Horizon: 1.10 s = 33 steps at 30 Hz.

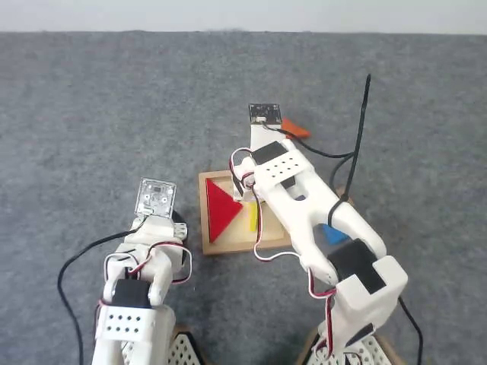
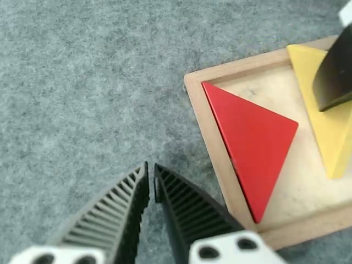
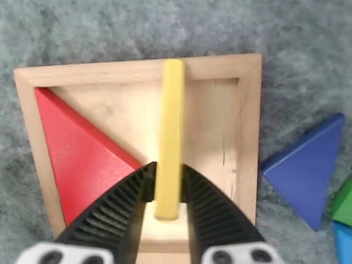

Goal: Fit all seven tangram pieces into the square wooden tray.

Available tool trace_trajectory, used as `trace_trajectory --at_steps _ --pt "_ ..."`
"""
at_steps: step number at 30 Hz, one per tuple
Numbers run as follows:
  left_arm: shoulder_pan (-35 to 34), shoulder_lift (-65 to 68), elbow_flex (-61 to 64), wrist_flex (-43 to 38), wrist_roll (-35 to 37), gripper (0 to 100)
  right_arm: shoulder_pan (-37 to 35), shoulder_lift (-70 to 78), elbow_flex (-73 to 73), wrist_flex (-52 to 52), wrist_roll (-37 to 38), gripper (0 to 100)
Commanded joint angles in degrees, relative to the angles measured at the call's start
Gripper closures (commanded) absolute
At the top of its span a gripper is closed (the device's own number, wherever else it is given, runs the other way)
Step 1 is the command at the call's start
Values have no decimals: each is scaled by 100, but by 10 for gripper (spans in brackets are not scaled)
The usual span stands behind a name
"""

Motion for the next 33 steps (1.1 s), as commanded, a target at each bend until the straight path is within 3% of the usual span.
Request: trace_trajectory --at_steps 1,5,16,21,27,33 --pt "-26 -70 -48 9 26 986 242 -347 -79 -31 -360 994" --pt "-26 -70 -48 9 26 986 259 -760 -35 -382 -1178 992" --pt "-26 -70 -48 9 26 986 -22 -936 97 -1200 -2347 988" --pt "-26 -70 -48 9 26 986 -101 -831 193 -1446 -2462 976" --pt "-26 -70 -48 9 26 986 -356 -400 343 -1393 -2453 841" --pt "-26 -70 -48 9 26 986 -409 -251 369 -1393 -2418 851"
